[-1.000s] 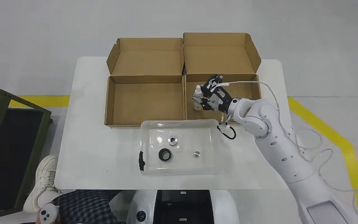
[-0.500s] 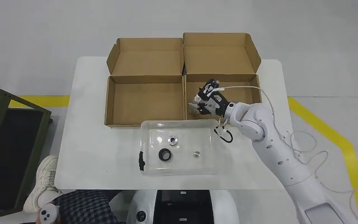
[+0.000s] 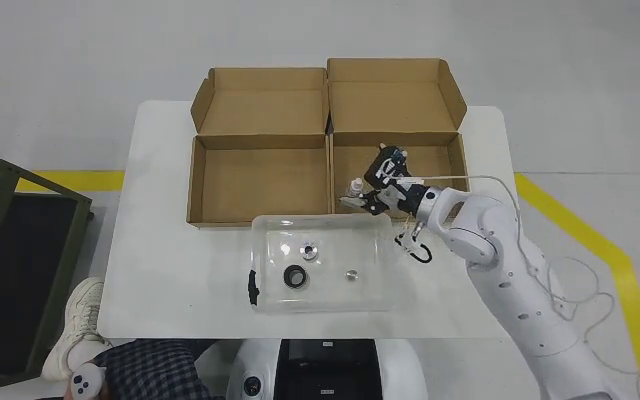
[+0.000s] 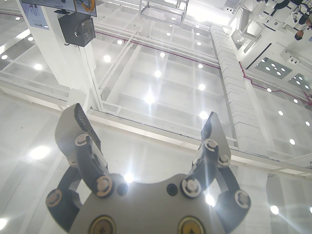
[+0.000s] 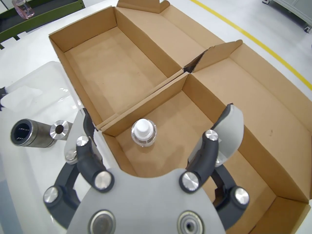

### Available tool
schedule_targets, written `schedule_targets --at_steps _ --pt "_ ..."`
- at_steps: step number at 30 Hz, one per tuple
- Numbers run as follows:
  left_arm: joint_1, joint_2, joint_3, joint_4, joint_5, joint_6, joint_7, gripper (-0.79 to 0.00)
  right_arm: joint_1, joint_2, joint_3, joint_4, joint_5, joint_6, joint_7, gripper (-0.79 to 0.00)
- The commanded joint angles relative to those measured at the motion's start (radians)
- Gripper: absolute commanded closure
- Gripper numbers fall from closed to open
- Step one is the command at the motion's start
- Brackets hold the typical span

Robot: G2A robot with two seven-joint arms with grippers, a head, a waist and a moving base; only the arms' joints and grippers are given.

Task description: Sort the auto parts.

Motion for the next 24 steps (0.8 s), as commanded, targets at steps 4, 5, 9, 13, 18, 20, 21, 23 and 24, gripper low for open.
schedule_targets --at_steps 4,5,9,13,18,20,21,23,24 --pt "0.0 0.0 0.0 0.0 0.0 0.0 0.0 -0.785 -0.058 0.014 0.039 -0.11 0.01 -0.042 0.064 -0.785" --pt "0.0 0.0 0.0 0.0 0.0 0.0 0.0 -0.785 -0.069 0.017 0.045 -0.129 0.008 -0.052 0.077 -0.785" --pt "0.0 0.0 0.0 0.0 0.0 0.0 0.0 -0.785 -0.109 0.026 0.051 -0.182 -0.006 -0.093 0.106 -0.785" --pt "0.0 0.0 0.0 0.0 0.0 0.0 0.0 -0.785 -0.144 0.031 0.044 -0.211 -0.036 -0.114 0.115 -0.785" --pt "0.0 0.0 0.0 0.0 0.0 0.0 0.0 -0.785 -0.184 0.038 0.025 -0.262 -0.109 -0.142 0.138 -0.785" --pt "0.0 0.0 0.0 0.0 0.0 0.0 0.0 -0.785 -0.199 0.04 0.018 -0.281 -0.14 -0.147 0.148 -0.785" --pt "0.0 0.0 0.0 0.0 0.0 0.0 0.0 -0.785 -0.207 0.042 0.015 -0.289 -0.155 -0.153 0.154 -0.785" --pt "0.0 0.0 0.0 0.0 0.0 0.0 0.0 -0.785 -0.218 0.045 0.012 -0.3 -0.186 -0.169 0.167 -0.785" --pt "0.0 0.0 0.0 0.0 0.0 0.0 0.0 -0.785 -0.225 0.047 0.01 -0.303 -0.197 -0.174 0.174 -0.785"
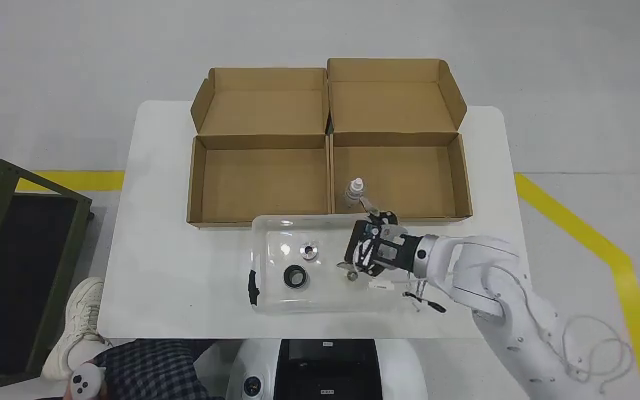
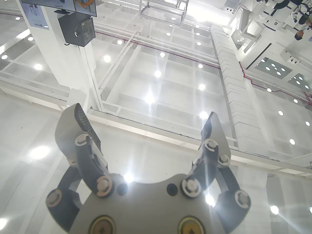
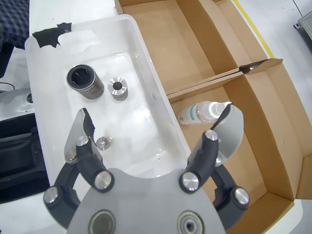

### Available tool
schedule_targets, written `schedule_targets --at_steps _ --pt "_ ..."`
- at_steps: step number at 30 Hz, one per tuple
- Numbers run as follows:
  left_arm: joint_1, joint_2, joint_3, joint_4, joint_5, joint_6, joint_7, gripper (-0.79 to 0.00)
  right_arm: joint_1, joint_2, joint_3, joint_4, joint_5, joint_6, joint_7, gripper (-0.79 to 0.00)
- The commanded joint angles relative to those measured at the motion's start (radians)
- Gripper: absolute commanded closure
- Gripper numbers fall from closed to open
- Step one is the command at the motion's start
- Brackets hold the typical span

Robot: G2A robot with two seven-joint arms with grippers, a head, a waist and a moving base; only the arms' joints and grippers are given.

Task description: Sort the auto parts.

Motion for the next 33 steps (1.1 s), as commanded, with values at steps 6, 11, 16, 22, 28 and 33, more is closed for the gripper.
schedule_targets --at_steps 6,11,16,22,28,33 --pt "0.0 0.0 0.0 0.0 0.0 0.0 0.0 -0.785 -0.035 0.01 -0.012 -0.011 -0.044 -0.041 0.056 -0.785" --pt "0.0 0.0 0.0 0.0 0.0 0.0 0.0 -0.785 -0.045 0.014 -0.024 -0.009 -0.048 -0.056 0.101 -0.785" --pt "0.0 0.0 0.0 0.0 0.0 0.0 0.0 -0.785 -0.042 0.016 -0.047 -0.006 -0.055 -0.065 0.135 -0.785" --pt "0.0 0.0 0.0 0.0 0.0 0.0 0.0 -0.785 -0.031 0.015 -0.071 0.01 -0.058 -0.059 0.149 -0.785" --pt "0.0 0.0 0.0 0.0 0.0 0.0 0.0 -0.785 -0.011 0.013 -0.101 0.038 -0.057 -0.062 0.165 -0.751" --pt "0.0 0.0 0.0 0.0 0.0 0.0 0.0 -0.785 0.007 0.011 -0.126 0.06 -0.05 -0.062 0.185 -0.674"
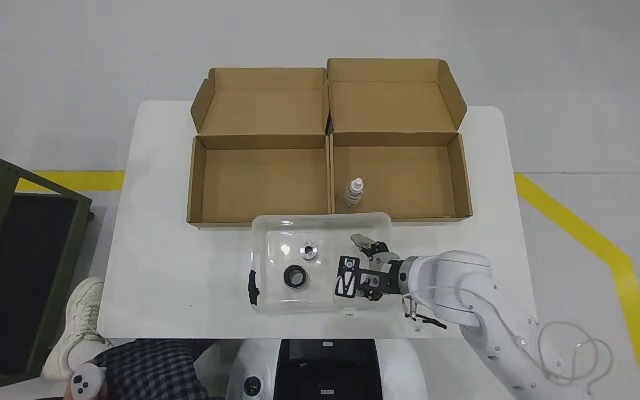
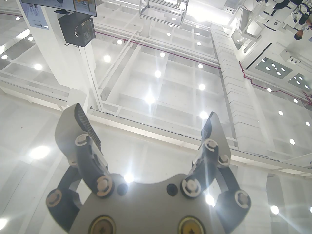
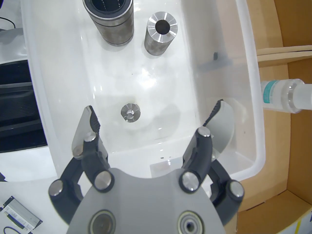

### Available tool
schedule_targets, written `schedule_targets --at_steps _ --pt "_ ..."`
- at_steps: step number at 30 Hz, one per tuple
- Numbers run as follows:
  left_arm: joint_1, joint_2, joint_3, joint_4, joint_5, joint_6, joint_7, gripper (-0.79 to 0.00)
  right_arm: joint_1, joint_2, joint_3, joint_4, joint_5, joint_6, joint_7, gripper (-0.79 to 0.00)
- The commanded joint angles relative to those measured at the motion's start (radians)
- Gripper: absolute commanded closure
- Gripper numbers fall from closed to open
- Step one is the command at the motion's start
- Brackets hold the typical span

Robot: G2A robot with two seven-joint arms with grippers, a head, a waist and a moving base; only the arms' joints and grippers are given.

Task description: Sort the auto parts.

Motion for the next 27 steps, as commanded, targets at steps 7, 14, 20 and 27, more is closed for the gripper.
schedule_targets --at_steps 7,14,20,27 --pt "0.0 0.0 0.0 0.0 0.0 0.0 0.0 -0.785 0.025 -0.002 -0.027 0.028 0.022 0.01 0.049 -0.637" --pt "0.0 0.0 0.0 0.0 0.0 0.0 0.0 -0.785 0.047 -0.005 -0.054 0.039 0.04 0.017 0.091 -0.385" --pt "0.0 0.0 0.0 0.0 0.0 0.0 0.0 -0.785 0.068 -0.007 -0.076 0.059 0.059 0.022 0.116 -0.363" --pt "0.0 0.0 0.0 0.0 0.0 0.0 0.0 -0.785 0.088 -0.009 -0.095 0.081 0.077 0.028 0.135 -0.234"
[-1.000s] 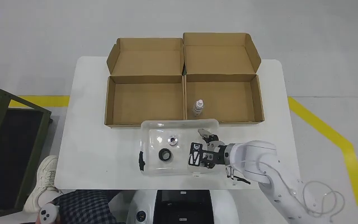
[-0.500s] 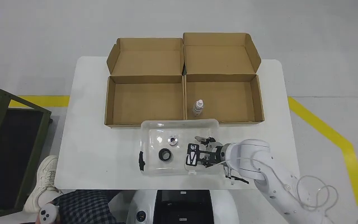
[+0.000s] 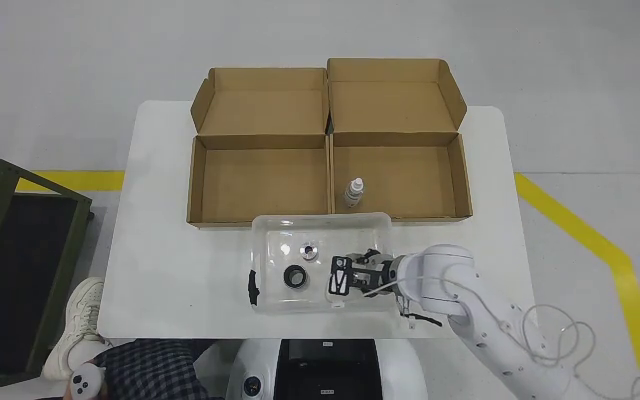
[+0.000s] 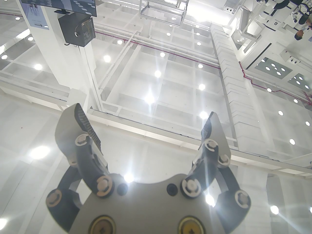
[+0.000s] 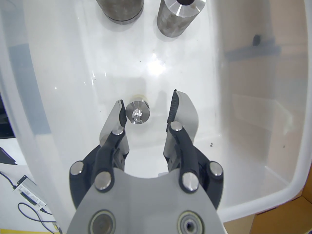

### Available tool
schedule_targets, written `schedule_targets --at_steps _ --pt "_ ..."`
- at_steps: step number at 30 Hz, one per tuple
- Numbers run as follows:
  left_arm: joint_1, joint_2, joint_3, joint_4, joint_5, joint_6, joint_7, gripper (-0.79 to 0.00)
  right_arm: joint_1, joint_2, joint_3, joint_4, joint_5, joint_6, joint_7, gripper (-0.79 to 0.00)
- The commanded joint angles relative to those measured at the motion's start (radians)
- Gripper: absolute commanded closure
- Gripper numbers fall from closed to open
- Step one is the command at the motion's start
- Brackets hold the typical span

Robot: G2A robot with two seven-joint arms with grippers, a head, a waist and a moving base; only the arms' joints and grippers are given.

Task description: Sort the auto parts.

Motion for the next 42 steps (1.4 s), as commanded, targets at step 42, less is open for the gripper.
schedule_targets --at_steps 42 --pt "0.0 0.0 0.0 0.0 0.0 0.0 0.0 -0.785 -0.079 0.043 0.328 -0.058 0.148 -0.172 -0.88 0.0"
